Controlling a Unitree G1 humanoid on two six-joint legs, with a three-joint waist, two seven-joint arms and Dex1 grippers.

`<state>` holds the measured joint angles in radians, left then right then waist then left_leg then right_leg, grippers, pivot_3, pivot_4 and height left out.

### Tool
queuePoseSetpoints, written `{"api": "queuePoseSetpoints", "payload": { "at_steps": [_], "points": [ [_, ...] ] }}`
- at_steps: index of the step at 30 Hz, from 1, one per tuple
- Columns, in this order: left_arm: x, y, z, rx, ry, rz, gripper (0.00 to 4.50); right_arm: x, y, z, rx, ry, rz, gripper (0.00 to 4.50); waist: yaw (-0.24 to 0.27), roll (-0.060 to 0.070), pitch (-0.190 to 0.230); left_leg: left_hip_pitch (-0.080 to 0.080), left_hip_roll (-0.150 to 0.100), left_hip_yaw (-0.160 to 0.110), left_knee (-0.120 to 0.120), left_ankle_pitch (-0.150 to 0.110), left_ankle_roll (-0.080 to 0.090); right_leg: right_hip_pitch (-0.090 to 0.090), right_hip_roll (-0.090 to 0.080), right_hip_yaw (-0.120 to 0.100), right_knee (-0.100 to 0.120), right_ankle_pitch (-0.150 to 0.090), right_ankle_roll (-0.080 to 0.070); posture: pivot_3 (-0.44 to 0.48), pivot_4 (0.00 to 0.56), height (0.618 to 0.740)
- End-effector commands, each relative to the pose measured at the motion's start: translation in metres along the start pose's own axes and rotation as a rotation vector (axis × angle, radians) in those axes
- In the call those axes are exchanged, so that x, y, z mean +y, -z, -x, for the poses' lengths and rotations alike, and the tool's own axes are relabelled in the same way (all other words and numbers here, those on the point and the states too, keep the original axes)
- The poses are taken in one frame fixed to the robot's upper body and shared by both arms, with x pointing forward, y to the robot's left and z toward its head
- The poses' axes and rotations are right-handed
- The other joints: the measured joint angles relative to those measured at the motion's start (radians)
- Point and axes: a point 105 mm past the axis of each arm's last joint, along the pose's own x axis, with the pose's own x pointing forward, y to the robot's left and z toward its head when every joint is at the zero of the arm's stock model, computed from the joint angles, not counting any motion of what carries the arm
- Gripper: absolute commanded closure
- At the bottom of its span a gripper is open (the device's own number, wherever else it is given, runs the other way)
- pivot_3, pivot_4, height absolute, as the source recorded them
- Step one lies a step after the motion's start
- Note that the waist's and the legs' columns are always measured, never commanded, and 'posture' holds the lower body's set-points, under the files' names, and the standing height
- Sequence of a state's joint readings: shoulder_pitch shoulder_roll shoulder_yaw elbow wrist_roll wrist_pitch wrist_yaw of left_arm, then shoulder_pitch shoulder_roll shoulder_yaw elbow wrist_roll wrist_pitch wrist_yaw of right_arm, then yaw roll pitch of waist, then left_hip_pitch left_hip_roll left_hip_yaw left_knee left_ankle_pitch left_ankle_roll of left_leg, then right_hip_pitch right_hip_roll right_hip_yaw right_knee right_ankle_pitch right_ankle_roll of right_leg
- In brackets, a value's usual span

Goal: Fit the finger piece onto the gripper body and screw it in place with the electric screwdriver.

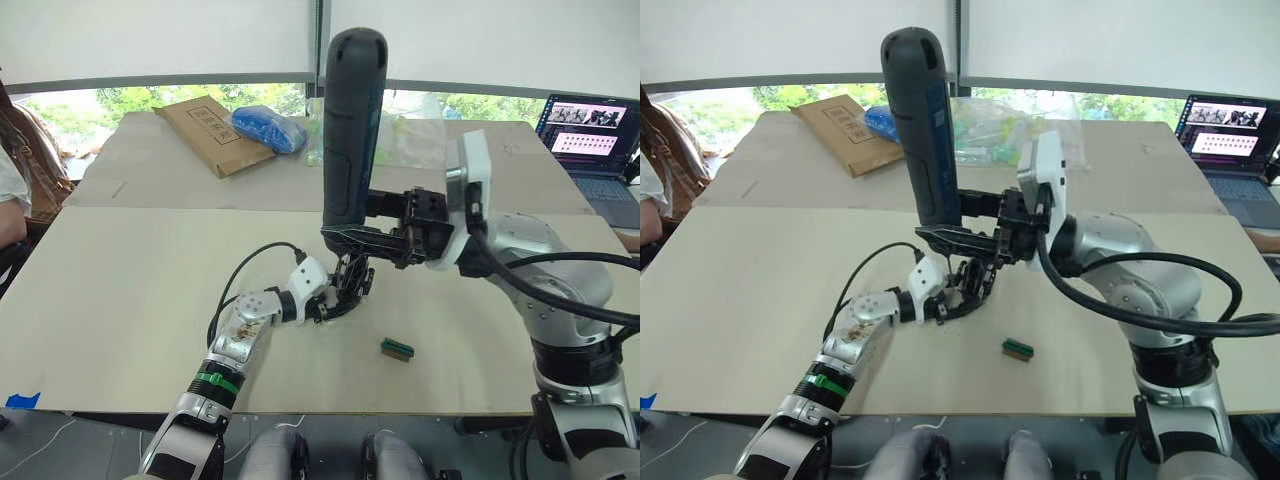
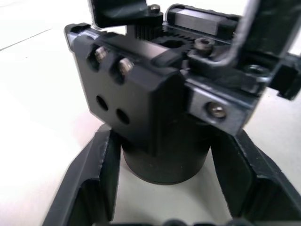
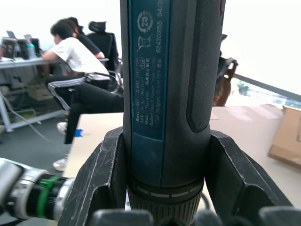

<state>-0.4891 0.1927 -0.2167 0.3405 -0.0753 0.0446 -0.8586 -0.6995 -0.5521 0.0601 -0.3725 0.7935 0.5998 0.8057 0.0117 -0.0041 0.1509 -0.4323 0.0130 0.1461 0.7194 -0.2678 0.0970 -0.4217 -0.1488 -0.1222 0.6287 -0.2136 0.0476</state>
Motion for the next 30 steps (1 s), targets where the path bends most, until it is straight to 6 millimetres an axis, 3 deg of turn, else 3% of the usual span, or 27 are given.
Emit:
{"api": "queuePoseSetpoints", "payload": {
  "at_steps": [1,30],
  "points": [
    [-0.001,-0.009,-0.003,-0.029,0.009,-0.027,2.23,-0.001,-0.018,-0.002,-0.049,-0.002,0.1,2.59,0.0,0.0,0.0,0.0,0.0,0.0,0.0,0.0,0.0,0.0,0.0,0.0,0.0,0.0,0.0,0.0,0.15,0.732],
    [0.0,-0.01,-0.002,-0.037,0.008,-0.025,2.23,-0.004,-0.008,-0.002,0.006,-0.011,0.142,2.59,-0.001,0.0,0.0,0.0,0.0,0.0,0.0,0.0,0.0,0.0,0.0,0.0,0.0,0.0,0.0,0.0,0.15,0.732]
  ]
}}
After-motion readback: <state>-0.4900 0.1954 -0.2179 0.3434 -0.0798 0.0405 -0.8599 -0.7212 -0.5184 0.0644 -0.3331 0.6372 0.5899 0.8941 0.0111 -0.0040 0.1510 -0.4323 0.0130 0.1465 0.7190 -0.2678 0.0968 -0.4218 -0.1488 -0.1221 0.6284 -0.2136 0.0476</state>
